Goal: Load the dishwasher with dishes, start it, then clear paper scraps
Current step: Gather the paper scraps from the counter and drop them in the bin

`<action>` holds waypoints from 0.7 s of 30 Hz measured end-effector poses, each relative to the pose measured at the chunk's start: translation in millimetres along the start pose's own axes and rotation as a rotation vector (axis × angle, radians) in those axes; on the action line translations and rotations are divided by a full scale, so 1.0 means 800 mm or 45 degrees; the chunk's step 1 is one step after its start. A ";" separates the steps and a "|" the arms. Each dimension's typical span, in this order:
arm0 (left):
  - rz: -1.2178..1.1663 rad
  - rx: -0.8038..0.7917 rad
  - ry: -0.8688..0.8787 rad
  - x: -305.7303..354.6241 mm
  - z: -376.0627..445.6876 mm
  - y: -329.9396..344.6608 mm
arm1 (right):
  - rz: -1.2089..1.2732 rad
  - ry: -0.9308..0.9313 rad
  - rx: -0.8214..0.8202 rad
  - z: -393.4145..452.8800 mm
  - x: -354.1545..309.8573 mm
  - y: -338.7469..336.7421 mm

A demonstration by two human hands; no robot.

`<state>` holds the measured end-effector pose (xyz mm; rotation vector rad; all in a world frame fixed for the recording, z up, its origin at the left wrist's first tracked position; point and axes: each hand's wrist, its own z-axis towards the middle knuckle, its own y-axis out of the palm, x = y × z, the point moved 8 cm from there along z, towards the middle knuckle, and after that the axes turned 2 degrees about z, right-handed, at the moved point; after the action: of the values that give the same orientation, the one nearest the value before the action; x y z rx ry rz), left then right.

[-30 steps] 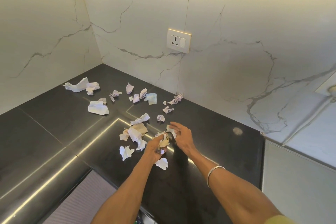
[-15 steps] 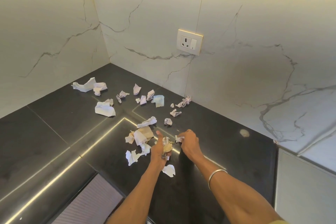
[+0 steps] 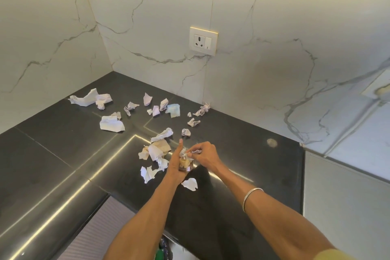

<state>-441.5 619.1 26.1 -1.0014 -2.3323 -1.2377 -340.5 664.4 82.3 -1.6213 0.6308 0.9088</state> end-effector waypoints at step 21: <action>0.098 0.259 -0.156 0.012 -0.036 -0.056 | 0.040 -0.064 0.376 -0.116 0.001 0.023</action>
<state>-481.4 582.5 21.1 -1.1127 -2.4276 -0.9118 -333.6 570.2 79.4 -1.3244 0.7213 0.8333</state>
